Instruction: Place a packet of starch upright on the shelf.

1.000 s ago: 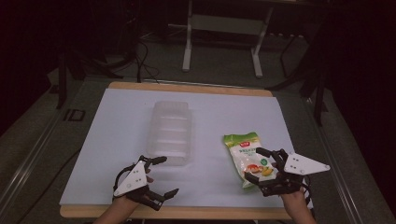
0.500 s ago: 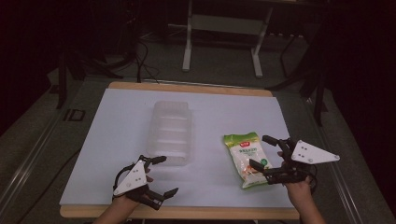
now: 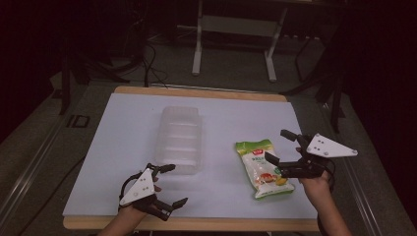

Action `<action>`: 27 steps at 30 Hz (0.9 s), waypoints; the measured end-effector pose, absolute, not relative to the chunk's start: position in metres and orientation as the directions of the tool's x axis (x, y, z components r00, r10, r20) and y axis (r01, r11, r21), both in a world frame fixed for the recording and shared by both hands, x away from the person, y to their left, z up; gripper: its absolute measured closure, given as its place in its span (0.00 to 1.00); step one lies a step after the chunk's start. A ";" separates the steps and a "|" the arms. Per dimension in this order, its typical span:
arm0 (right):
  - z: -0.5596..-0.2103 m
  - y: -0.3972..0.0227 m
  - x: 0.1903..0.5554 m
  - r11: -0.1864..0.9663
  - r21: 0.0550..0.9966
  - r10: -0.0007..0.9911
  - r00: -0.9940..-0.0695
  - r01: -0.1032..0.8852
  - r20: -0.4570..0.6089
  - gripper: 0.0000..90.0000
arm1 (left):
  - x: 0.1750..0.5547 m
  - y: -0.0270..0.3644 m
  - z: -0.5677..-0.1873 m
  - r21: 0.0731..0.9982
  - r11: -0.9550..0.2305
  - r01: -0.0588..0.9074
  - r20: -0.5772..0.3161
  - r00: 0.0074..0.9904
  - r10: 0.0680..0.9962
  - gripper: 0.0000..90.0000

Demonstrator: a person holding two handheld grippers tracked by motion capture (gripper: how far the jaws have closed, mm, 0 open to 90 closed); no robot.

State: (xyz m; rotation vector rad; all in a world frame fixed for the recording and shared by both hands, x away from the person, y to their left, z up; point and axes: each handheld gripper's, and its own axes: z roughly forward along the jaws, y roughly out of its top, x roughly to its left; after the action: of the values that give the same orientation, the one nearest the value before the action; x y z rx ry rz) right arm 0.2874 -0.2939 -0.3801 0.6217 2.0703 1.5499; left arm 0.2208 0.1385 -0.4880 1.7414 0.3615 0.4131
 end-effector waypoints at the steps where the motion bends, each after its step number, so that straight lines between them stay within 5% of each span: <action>1: -0.379 -0.294 0.290 0.259 0.963 0.625 -0.774 0.081 -0.103 0.12 | 0.221 0.139 -0.488 0.979 -0.203 0.017 0.079 0.887 0.456 0.01; 27: -0.407 -0.312 0.350 0.269 0.938 0.723 -0.690 0.217 -0.048 0.12 | 0.222 0.138 -0.489 0.976 -0.215 0.023 0.078 0.890 0.449 0.01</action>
State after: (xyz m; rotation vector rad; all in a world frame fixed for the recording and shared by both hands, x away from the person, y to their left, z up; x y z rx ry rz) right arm 0.3500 -0.3122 -0.4072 0.8463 2.0723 1.4182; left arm 0.2216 0.1383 -0.4892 1.7558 0.3592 0.4061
